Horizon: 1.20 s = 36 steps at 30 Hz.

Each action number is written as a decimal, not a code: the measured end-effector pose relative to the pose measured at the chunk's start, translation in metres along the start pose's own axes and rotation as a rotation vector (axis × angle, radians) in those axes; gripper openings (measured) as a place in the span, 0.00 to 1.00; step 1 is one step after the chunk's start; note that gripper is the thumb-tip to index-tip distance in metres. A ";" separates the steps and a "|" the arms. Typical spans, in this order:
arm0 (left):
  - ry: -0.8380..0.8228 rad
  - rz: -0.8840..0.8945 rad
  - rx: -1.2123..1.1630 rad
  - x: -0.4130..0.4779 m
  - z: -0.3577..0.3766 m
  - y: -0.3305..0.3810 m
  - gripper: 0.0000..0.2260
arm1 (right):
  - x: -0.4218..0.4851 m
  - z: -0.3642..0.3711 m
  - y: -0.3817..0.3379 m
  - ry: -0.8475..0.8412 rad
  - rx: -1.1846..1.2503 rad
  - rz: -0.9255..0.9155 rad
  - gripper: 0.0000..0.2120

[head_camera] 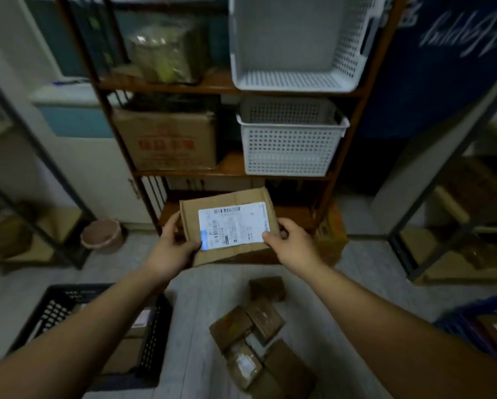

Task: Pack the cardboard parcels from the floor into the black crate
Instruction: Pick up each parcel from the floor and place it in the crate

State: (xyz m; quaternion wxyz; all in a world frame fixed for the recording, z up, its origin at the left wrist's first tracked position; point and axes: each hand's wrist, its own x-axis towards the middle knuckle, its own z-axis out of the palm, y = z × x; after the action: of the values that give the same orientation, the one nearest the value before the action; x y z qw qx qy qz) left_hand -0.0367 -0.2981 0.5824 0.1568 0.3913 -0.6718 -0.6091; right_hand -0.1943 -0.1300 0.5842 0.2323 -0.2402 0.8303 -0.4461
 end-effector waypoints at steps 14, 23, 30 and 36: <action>0.159 0.040 0.036 -0.108 -0.203 0.036 0.32 | -0.080 0.104 -0.153 -0.128 -0.026 -0.299 0.27; 0.186 0.084 0.123 -0.116 -0.367 -0.033 0.31 | -0.120 0.279 -0.215 -0.233 -0.033 -0.338 0.34; 0.219 0.018 0.155 -0.076 -0.426 -0.068 0.33 | -0.104 0.347 -0.230 -0.332 0.008 -0.340 0.39; 0.192 -0.041 0.254 -0.007 -0.441 -0.081 0.35 | -0.032 0.387 -0.223 -0.325 -0.075 -0.298 0.41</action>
State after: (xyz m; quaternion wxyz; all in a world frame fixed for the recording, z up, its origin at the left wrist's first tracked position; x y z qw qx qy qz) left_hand 0.2979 -0.5966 0.6005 0.1569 0.4779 -0.7172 -0.4823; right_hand 0.1052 -0.4625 0.5887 0.2857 -0.4373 0.7532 -0.3998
